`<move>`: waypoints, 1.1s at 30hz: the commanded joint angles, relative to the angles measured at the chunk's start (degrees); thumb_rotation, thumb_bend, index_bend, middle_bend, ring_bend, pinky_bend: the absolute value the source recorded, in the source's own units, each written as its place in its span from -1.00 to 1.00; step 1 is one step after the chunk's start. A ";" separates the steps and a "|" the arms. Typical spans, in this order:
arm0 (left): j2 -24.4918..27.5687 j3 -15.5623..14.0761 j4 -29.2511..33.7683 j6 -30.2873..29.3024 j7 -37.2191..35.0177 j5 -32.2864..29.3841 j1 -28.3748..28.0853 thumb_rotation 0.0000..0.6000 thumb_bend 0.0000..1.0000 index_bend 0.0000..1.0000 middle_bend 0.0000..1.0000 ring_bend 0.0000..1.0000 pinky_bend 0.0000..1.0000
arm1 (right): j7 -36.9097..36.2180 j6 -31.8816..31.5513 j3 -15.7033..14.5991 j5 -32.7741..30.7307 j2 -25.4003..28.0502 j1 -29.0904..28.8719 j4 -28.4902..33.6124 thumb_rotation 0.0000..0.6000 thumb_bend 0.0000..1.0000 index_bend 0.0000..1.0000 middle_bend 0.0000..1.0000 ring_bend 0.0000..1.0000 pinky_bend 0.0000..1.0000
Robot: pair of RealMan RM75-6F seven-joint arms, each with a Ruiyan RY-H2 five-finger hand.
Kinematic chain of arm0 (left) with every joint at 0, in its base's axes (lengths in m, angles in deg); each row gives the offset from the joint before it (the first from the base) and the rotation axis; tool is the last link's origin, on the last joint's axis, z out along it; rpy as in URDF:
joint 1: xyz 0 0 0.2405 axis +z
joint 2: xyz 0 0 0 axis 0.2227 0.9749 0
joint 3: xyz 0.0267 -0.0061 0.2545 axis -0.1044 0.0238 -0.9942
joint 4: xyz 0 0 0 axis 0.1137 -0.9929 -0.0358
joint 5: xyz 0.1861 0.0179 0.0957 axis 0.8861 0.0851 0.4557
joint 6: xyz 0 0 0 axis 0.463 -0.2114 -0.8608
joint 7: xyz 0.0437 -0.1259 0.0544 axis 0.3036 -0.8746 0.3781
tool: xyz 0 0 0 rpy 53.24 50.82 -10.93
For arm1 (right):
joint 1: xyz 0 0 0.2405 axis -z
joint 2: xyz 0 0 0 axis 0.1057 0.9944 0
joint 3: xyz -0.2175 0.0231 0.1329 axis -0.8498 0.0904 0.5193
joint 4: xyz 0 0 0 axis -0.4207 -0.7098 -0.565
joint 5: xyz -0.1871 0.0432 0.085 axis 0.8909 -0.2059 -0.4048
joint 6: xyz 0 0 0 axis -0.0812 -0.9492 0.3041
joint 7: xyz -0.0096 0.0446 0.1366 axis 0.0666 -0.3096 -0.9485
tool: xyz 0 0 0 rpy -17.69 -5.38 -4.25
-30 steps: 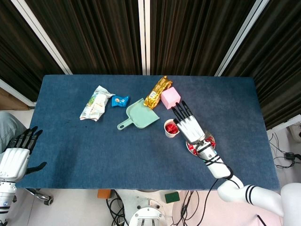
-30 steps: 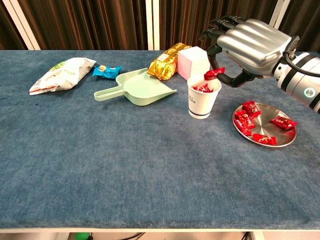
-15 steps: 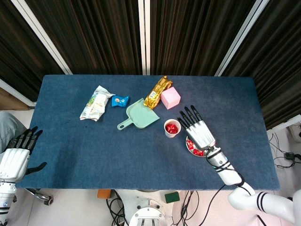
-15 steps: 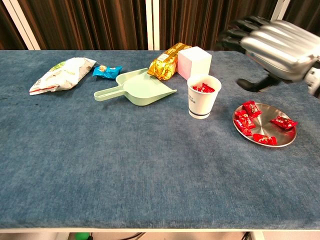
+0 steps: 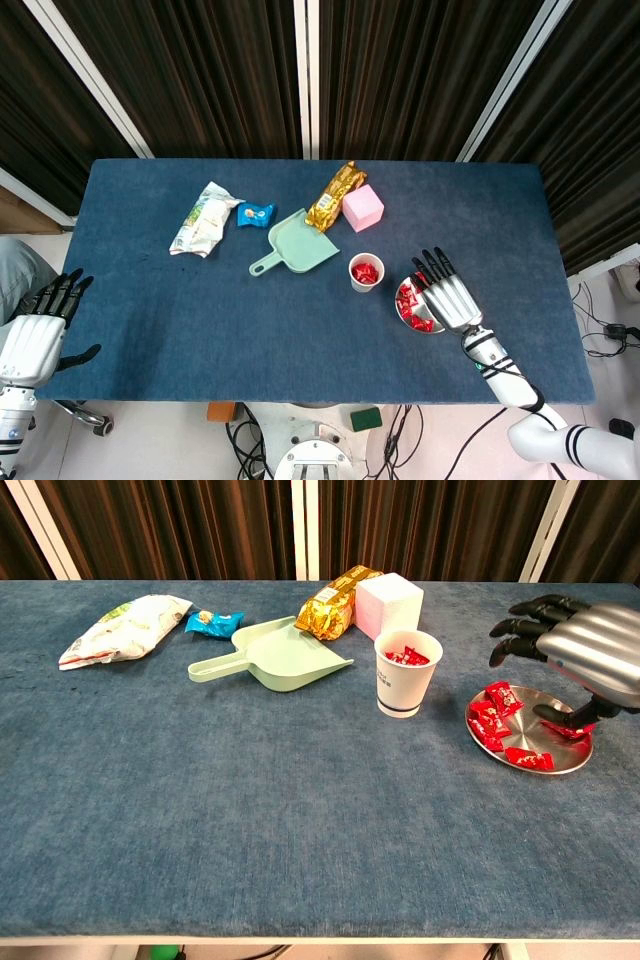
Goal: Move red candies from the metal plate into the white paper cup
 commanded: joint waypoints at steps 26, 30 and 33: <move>0.16 0.03 -0.10 -0.17 -0.34 -0.13 0.15 1.00 -0.81 -0.86 -0.94 -1.00 -0.71 | -1.55 3.33 0.07 -0.66 -6.52 -0.41 -7.71 1.00 -0.29 -0.18 -0.89 -1.00 -1.00; 0.14 0.01 -0.09 -0.11 -0.27 -0.10 0.13 1.00 -0.81 -0.86 -0.94 -1.00 -0.71 | -1.66 3.09 0.10 -0.48 -6.50 -0.31 -7.84 1.00 -0.25 -0.07 -0.89 -1.00 -1.00; 0.12 0.02 -0.05 -0.07 -0.20 -0.10 0.10 1.00 -0.81 -0.86 -0.94 -1.00 -0.71 | -1.76 2.85 0.11 -0.33 -6.44 -0.22 -7.84 1.00 -0.23 0.01 -0.88 -1.00 -1.00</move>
